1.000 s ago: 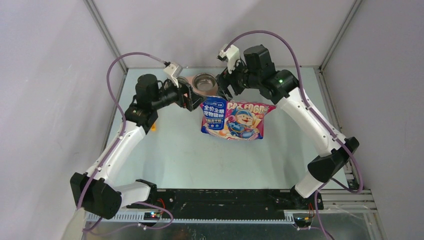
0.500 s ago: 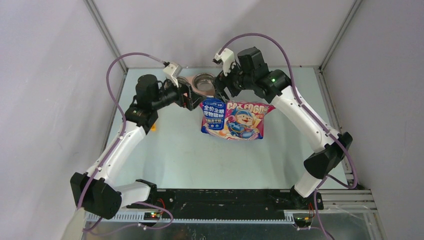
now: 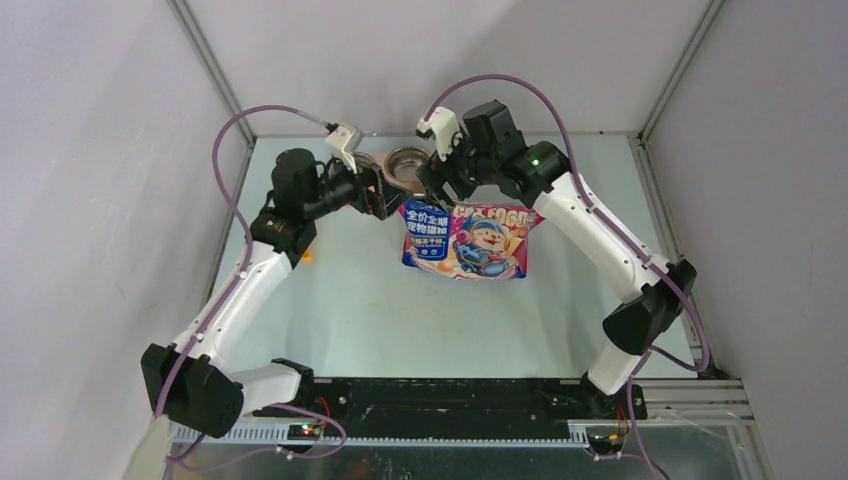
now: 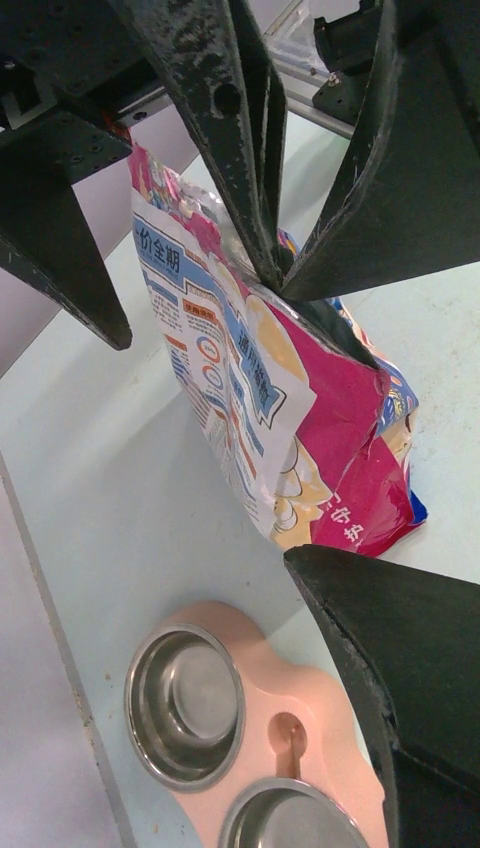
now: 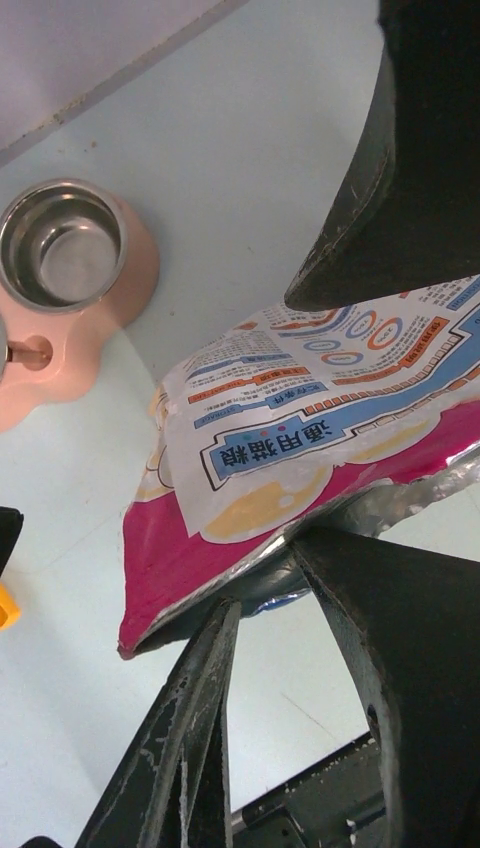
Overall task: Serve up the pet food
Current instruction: Open the pet food bag at the center of the board.
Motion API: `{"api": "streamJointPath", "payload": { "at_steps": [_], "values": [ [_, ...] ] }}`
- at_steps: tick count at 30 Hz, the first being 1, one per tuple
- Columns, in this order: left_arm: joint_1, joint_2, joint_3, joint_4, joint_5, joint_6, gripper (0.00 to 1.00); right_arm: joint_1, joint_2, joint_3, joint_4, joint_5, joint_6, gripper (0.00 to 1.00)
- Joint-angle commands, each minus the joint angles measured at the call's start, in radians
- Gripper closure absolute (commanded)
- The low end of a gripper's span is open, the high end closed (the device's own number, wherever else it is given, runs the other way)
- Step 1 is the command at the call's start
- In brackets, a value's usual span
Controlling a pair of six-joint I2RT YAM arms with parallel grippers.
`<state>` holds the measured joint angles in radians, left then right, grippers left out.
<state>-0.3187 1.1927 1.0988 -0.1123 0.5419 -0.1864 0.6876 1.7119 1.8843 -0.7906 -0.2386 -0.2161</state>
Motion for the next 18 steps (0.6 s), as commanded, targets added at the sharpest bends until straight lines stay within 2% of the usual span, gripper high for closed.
{"api": "streamJointPath", "payload": {
  "at_steps": [1,6,10,18],
  "values": [
    [-0.007,0.015,-0.009,0.059,0.004,-0.025,0.0,0.02,0.031,0.033,-0.013,0.088,-0.036,0.18],
    [-0.008,0.031,-0.011,0.064,0.002,-0.03,0.01,0.028,0.053,0.054,-0.012,0.097,-0.031,0.18],
    [-0.008,0.045,-0.013,0.066,-0.003,-0.032,0.04,0.03,0.102,0.136,-0.055,0.091,-0.032,0.18],
    [-0.008,0.043,-0.015,0.072,0.006,-0.035,0.24,0.03,0.205,0.226,-0.134,0.084,-0.023,0.18]
  ]
}}
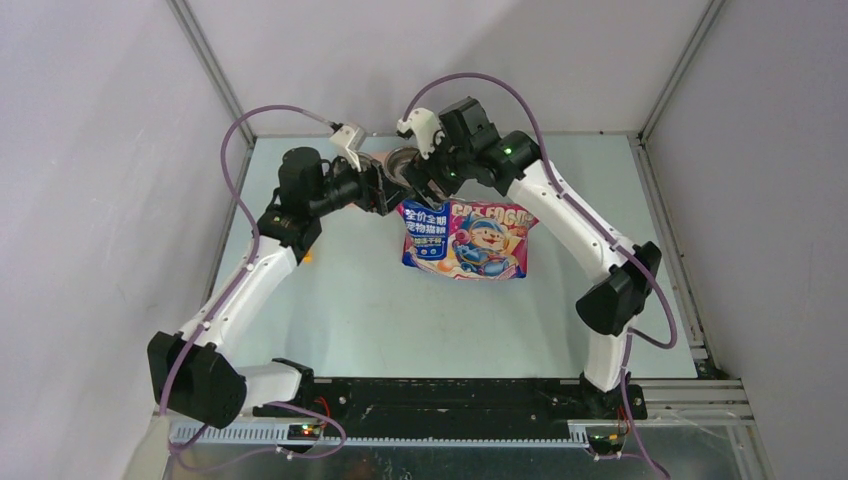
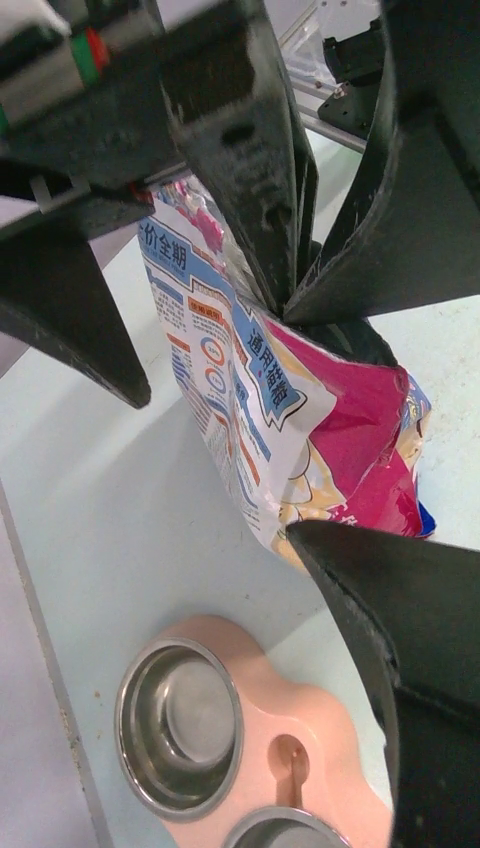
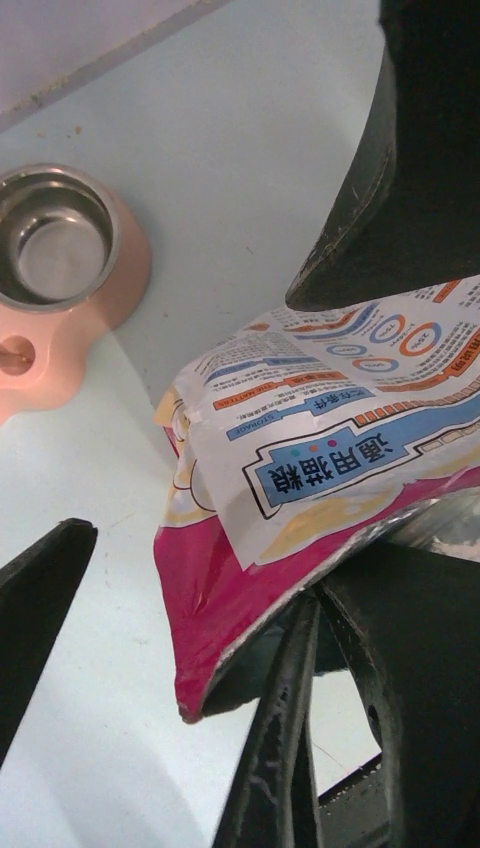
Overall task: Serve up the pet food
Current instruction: Open the pet food bag at the center of the board.
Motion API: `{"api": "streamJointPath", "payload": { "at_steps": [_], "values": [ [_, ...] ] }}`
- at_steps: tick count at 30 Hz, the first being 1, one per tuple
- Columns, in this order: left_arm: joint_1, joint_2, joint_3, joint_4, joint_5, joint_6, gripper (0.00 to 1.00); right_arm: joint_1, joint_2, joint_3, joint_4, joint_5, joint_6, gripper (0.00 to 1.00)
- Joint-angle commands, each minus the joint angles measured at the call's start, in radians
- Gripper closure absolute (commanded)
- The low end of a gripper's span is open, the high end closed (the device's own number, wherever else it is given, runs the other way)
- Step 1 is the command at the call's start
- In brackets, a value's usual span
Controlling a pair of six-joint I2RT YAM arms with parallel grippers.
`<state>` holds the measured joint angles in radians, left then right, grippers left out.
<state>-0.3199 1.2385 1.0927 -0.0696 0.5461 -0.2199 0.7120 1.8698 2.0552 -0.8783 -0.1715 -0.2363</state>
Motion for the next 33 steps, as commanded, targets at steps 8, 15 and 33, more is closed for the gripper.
{"api": "streamJointPath", "payload": {
  "at_steps": [8,15,33],
  "values": [
    [-0.007,0.008,-0.008,0.033,0.019,-0.003,0.43,0.006,0.091,0.117,-0.142,0.039,0.002,0.18],
    [-0.027,0.023,0.018,0.001,0.05,0.023,0.29,-0.002,0.121,0.158,-0.182,0.118,0.103,0.18],
    [-0.099,0.06,0.107,-0.135,-0.041,0.113,0.49,-0.032,0.037,0.033,-0.098,0.066,0.24,0.21]
  ]
}}
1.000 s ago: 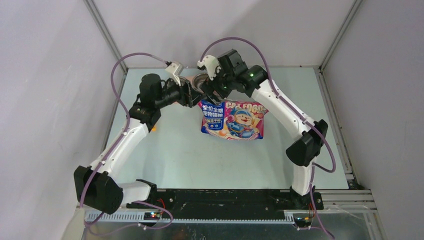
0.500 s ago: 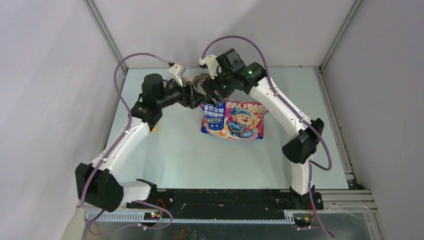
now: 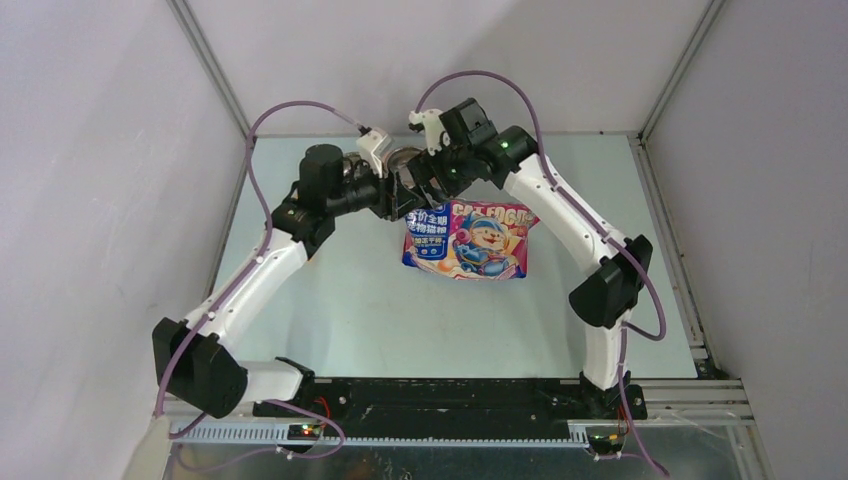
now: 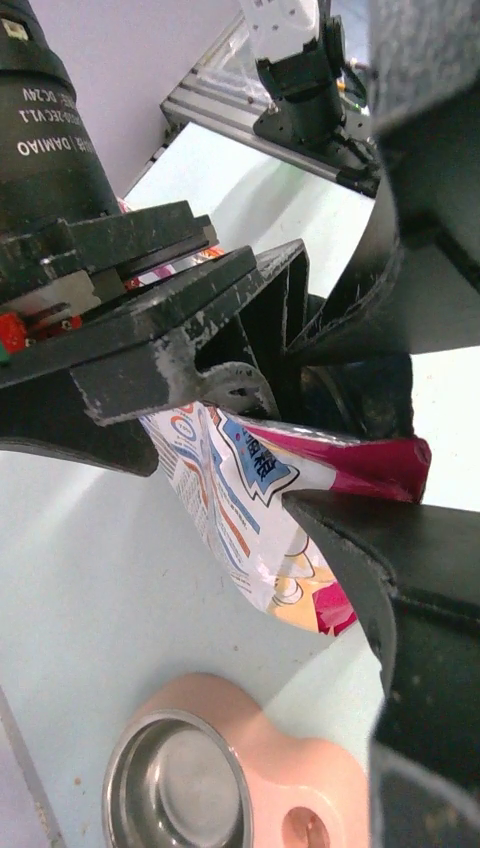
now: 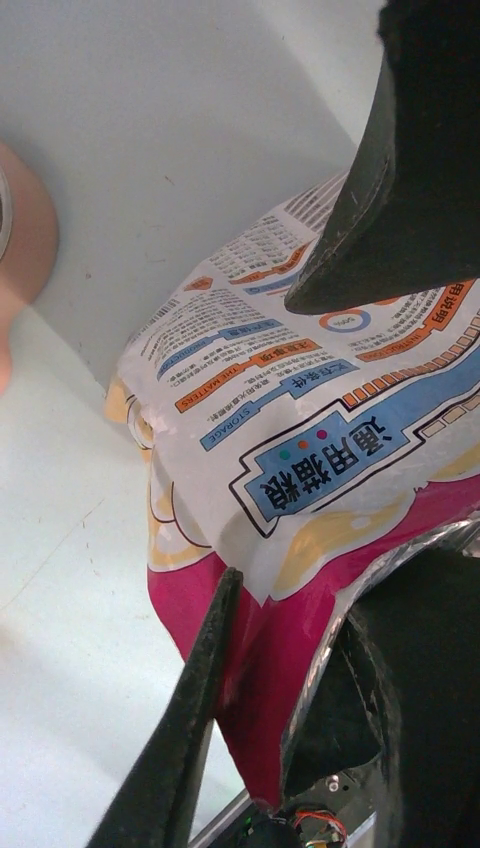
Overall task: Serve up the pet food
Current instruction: Open the pet food bag at the center of the board.
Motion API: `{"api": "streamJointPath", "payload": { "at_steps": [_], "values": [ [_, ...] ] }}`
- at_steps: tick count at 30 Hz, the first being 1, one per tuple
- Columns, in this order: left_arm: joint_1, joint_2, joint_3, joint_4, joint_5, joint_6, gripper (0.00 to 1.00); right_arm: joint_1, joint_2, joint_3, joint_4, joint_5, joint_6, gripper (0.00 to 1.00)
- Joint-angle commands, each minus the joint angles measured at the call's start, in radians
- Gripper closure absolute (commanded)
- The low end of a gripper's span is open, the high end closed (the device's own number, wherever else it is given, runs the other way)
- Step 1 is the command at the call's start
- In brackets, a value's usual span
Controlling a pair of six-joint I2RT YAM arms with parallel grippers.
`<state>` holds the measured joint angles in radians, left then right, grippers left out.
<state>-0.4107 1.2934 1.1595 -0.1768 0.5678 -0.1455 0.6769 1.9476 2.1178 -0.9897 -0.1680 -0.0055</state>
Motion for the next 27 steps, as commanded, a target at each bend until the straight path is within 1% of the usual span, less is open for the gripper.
{"api": "streamJointPath", "payload": {
  "at_steps": [1,3,6,7,11,15,20,27],
  "values": [
    [-0.008,0.005,0.042,-0.03,-0.07,0.037,0.55,0.003,-0.045,-0.049,0.018,0.071,0.008,0.21],
    [-0.009,0.006,0.049,-0.037,-0.091,0.035,0.62,0.005,-0.063,-0.088,0.035,0.097,0.009,0.21],
    [-0.009,0.008,0.067,-0.053,-0.116,0.032,0.69,0.005,-0.105,-0.147,0.065,0.151,0.009,0.21],
    [-0.008,0.01,0.071,-0.057,-0.122,0.032,0.74,0.004,-0.114,-0.17,0.08,0.16,0.009,0.21],
    [-0.008,0.016,0.089,-0.08,-0.173,0.036,0.85,-0.004,-0.145,-0.186,0.087,0.201,0.008,0.2],
    [-0.008,0.018,0.098,-0.092,-0.204,0.037,0.94,-0.012,-0.148,-0.168,0.055,0.251,0.008,0.19],
    [-0.007,0.014,0.103,-0.095,-0.227,0.038,0.96,-0.04,-0.134,-0.164,-0.004,0.263,0.017,0.18],
    [-0.009,-0.005,0.109,-0.1,-0.259,0.042,0.95,-0.102,-0.137,-0.176,-0.092,0.201,0.01,0.18]
  ]
}}
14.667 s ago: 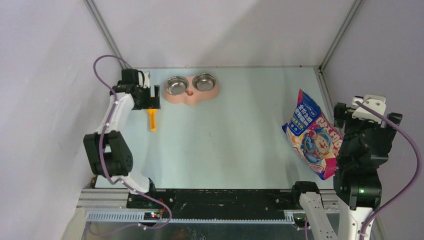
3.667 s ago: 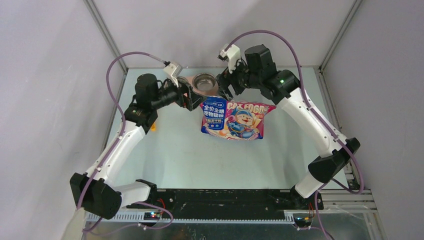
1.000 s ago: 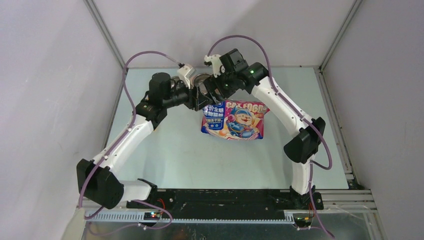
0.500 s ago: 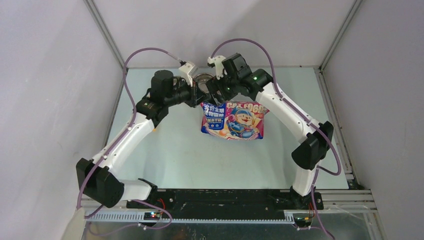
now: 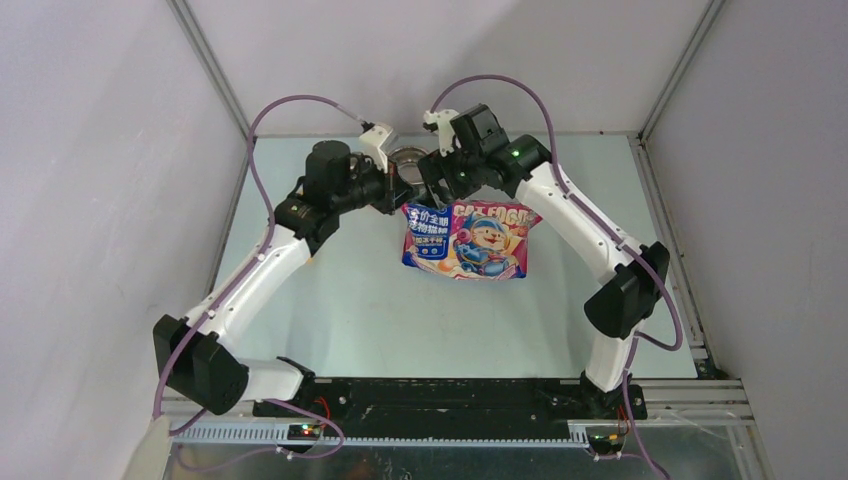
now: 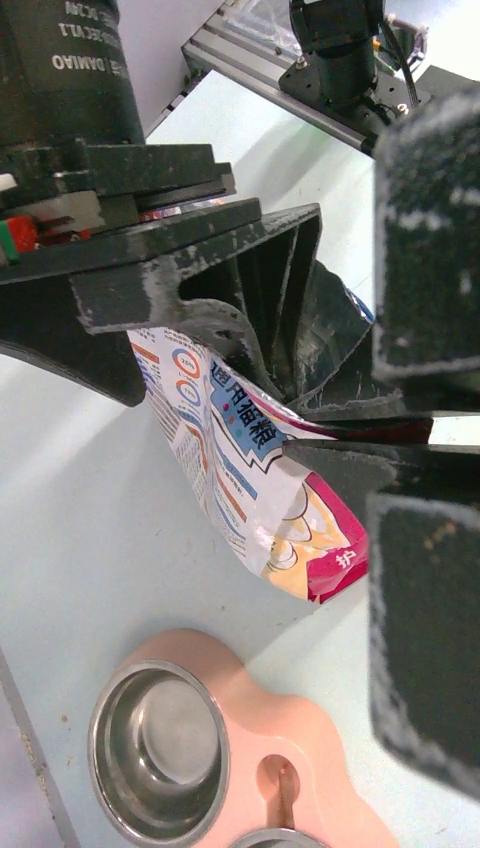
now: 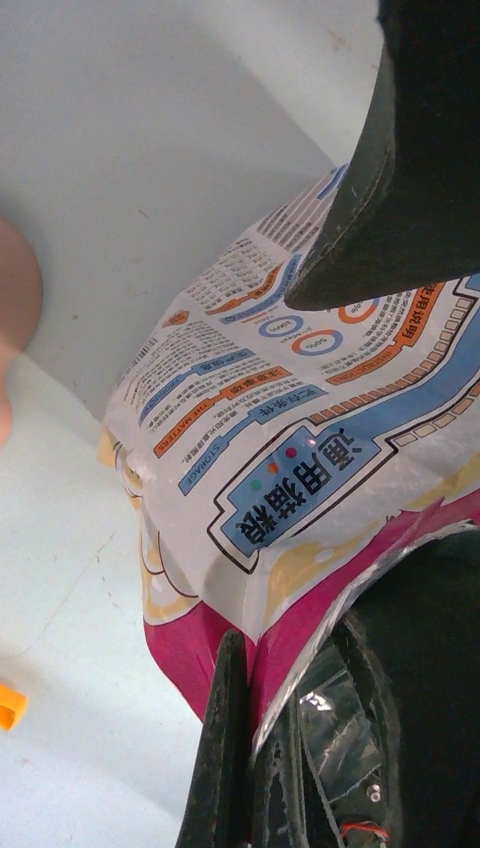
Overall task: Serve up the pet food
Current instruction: Open the pet food bag at the center of the board.
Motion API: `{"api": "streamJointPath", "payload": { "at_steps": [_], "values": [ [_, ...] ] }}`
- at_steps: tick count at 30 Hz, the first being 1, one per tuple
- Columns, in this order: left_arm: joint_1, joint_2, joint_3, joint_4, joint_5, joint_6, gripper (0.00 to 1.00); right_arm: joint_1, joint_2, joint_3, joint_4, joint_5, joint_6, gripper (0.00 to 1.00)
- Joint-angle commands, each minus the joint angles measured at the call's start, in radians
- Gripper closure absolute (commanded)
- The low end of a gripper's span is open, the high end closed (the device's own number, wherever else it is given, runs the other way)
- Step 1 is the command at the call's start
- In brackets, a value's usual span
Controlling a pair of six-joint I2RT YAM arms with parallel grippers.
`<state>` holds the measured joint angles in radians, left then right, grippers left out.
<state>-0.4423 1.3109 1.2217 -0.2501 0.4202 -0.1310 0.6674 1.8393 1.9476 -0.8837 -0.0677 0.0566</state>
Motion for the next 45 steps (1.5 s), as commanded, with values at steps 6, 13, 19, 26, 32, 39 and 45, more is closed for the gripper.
{"api": "streamJointPath", "payload": {
  "at_steps": [6,13,19,26,32,39,45],
  "values": [
    [0.024,-0.052,0.055,-0.033,-0.154,0.032,0.94,-0.119,-0.043,0.004,-0.263,0.084,-0.095,0.17],
    [0.024,-0.083,0.061,-0.039,-0.227,0.035,0.95,-0.128,-0.073,-0.031,-0.289,0.107,-0.117,0.17],
    [0.025,-0.092,0.076,-0.053,-0.267,0.039,0.95,-0.158,-0.105,-0.094,-0.283,0.132,-0.12,0.17],
    [0.025,-0.098,0.083,-0.061,-0.299,0.037,0.95,-0.227,-0.136,-0.123,-0.279,0.119,-0.131,0.17],
    [0.025,-0.102,0.084,-0.065,-0.313,0.036,0.95,-0.255,-0.158,-0.153,-0.275,0.112,-0.149,0.17],
    [0.026,-0.116,0.085,-0.068,-0.35,0.042,0.96,-0.268,-0.16,-0.179,-0.306,0.088,-0.195,0.16],
    [0.027,-0.12,0.095,-0.078,-0.392,0.046,0.96,-0.272,-0.142,-0.152,-0.333,0.086,-0.227,0.15]
  ]
}}
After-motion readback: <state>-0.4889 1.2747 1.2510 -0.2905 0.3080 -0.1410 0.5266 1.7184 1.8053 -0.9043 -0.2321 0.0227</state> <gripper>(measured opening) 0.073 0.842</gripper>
